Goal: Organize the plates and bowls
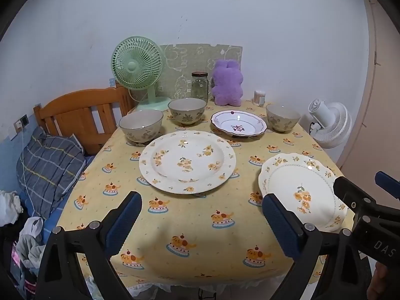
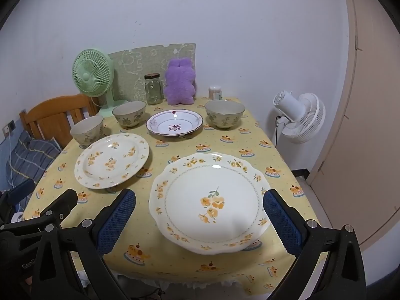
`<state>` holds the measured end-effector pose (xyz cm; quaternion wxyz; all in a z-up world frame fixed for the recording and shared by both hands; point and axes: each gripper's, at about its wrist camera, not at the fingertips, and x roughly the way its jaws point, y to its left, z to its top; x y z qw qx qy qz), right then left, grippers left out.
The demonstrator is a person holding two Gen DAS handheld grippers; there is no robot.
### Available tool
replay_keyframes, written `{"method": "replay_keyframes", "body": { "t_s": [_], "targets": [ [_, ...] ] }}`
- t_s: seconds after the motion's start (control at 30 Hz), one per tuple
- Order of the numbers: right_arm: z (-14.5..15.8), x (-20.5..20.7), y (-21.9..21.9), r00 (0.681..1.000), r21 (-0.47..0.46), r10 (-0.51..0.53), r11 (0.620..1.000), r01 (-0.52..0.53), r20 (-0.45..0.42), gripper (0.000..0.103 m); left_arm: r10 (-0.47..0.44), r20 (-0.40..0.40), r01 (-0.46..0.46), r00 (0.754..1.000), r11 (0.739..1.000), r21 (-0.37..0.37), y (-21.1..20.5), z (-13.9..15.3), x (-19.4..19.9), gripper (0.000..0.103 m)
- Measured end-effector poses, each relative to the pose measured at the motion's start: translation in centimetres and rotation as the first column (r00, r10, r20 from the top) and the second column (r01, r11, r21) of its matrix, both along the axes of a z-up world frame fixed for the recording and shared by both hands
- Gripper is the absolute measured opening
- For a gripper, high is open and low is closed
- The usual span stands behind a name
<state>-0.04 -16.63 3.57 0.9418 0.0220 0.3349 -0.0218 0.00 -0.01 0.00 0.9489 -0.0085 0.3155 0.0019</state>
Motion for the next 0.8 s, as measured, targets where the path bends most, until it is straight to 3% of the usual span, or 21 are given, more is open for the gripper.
{"method": "replay_keyframes", "body": {
  "t_s": [0.8],
  "targets": [
    [0.27,0.11,-0.25,1.000,-0.002,0.000,1.000,0.000,0.011,0.103,-0.002,0.014,0.001,1.000,1.000,0.012,-0.74,0.92,-0.33,0.097]
  ]
}}
